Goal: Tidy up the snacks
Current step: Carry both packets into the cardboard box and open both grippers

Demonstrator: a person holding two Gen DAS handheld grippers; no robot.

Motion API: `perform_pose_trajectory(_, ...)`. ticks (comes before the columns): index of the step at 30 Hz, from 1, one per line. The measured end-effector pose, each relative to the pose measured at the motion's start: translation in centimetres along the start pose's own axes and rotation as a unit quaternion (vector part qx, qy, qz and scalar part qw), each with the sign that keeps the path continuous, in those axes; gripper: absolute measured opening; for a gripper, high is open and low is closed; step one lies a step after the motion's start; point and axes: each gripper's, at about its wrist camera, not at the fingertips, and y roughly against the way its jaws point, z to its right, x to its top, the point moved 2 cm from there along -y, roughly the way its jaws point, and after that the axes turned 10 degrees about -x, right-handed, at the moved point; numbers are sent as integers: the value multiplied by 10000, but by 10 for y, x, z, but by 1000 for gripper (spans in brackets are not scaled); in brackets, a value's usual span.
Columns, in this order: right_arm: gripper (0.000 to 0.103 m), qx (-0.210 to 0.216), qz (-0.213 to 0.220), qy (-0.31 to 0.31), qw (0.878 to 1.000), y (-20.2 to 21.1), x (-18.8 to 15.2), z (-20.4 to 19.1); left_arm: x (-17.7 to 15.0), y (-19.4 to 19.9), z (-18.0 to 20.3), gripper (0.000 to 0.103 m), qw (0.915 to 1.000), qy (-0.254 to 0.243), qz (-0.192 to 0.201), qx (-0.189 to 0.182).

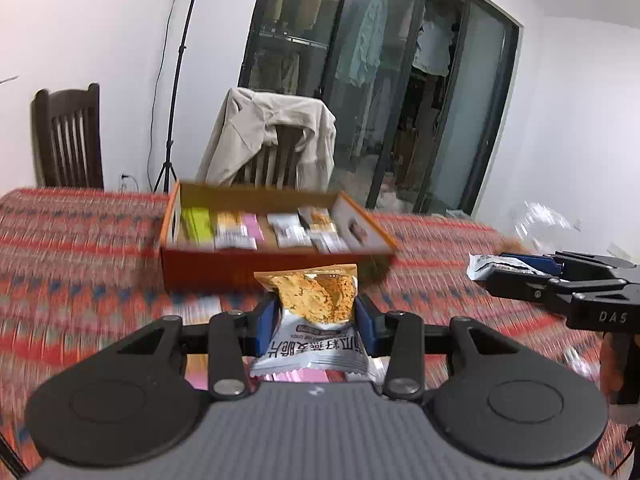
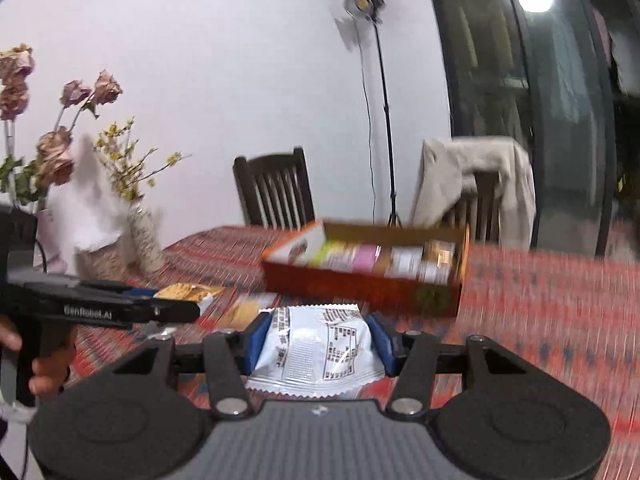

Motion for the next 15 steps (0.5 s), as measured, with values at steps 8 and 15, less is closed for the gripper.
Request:
perform_pose_trajectory(8,52,-40,-462,-150,9988,-171,85,40,77,-132,-81,42,9972,594,-445,-90)
perform_pose_trajectory(15,52,-230,-1491,-794,9854,-322,76,55,80,-221,-126,42,9908,1033,-856,164)
